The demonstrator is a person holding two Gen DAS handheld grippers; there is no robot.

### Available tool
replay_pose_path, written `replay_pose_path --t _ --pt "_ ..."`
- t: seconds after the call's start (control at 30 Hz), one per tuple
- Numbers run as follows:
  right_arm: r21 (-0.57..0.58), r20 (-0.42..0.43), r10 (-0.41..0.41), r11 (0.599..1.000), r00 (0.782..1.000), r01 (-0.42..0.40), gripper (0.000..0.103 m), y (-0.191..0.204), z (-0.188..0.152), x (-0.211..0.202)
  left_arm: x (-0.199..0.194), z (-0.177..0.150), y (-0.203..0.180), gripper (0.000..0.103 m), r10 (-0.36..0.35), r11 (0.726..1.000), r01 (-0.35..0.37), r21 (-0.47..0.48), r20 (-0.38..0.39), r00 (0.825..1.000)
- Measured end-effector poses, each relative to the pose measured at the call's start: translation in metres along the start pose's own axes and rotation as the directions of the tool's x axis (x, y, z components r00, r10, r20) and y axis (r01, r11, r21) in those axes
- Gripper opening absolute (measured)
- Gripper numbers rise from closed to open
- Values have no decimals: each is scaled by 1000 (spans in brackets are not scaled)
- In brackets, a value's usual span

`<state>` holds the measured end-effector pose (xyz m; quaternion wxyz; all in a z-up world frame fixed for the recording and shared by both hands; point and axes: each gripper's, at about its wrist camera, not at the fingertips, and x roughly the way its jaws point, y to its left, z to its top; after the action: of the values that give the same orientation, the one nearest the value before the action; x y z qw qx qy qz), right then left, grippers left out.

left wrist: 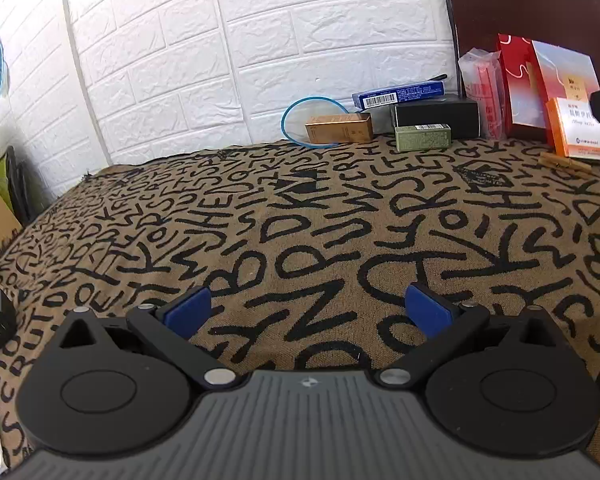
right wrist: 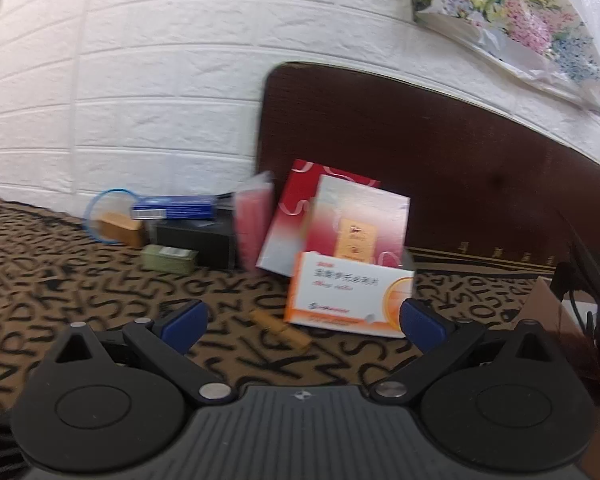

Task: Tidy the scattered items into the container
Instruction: 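Grasp the olive-green tin box with the left gripper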

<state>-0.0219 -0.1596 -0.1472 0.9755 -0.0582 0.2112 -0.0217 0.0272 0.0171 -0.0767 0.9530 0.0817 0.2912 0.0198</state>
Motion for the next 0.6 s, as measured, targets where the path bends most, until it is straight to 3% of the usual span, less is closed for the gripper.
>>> replay_pose_path --t 0.07,0.23,0.33,0.47,0.6 --pt "4 5 -47 999 999 47 103 -2 0 15 3 5 7 103 -74 997 74 -5 16 997" --pt "51 -23 -117 992 993 118 103 -11 -2 54 3 31 7 103 -120 992 125 -17 181 976" --pt "107 -53 -131 985 990 136 103 -24 -5 74 17 52 2 103 -142 989 146 2 229 963" --pt "184 -62 -78 979 995 88 103 -41 -9 94 45 75 -14 103 -216 976 208 58 220 951" --pt "236 -43 49 971 998 -37 103 -55 -9 106 71 81 -41 103 -260 962 241 127 164 951"
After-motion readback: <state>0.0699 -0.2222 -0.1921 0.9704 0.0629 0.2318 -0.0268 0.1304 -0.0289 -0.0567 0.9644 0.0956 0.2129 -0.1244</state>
